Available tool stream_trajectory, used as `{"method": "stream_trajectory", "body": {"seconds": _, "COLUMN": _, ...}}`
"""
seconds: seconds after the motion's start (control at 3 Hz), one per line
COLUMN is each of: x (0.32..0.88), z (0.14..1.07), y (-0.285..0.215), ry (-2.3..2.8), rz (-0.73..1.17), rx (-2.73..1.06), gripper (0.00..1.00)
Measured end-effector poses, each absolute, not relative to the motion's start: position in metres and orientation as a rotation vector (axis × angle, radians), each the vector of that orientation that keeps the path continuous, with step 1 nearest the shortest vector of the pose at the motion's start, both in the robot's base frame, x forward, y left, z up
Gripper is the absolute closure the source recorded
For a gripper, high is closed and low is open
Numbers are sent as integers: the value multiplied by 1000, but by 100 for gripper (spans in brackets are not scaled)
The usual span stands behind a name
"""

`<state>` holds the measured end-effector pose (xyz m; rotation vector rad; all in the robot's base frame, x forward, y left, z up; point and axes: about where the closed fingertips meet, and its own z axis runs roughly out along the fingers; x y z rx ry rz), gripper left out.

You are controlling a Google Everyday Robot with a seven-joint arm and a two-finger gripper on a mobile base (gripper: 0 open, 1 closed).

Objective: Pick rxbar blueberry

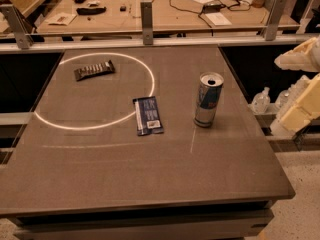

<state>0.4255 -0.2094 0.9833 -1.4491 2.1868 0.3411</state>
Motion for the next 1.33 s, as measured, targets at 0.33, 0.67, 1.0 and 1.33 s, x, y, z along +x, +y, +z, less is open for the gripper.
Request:
{"method": "stream_trajectory", "body": {"seconds": 0.33, "x": 425, "z": 978, "y": -215, "ry": 2210, "rz": 412, "rx": -1270, "gripper": 0}}
{"method": "stream_trajectory", "body": {"seconds": 0.67, "x": 426, "z": 983, "y": -216, "ry": 2183, "rz": 296, "rx": -1193, "gripper": 0}}
{"method": "stream_trajectory", "body": {"seconds": 1.0, "x": 426, "z": 983, "y": -216, "ry": 2183, "rz": 296, "rx": -1193, "gripper": 0}}
{"method": "stream_trajectory", "body": {"seconds": 1.33, "x": 424, "z": 980, "y": -217, "ry": 2260, "rz": 329, "rx": -1126, "gripper": 0}}
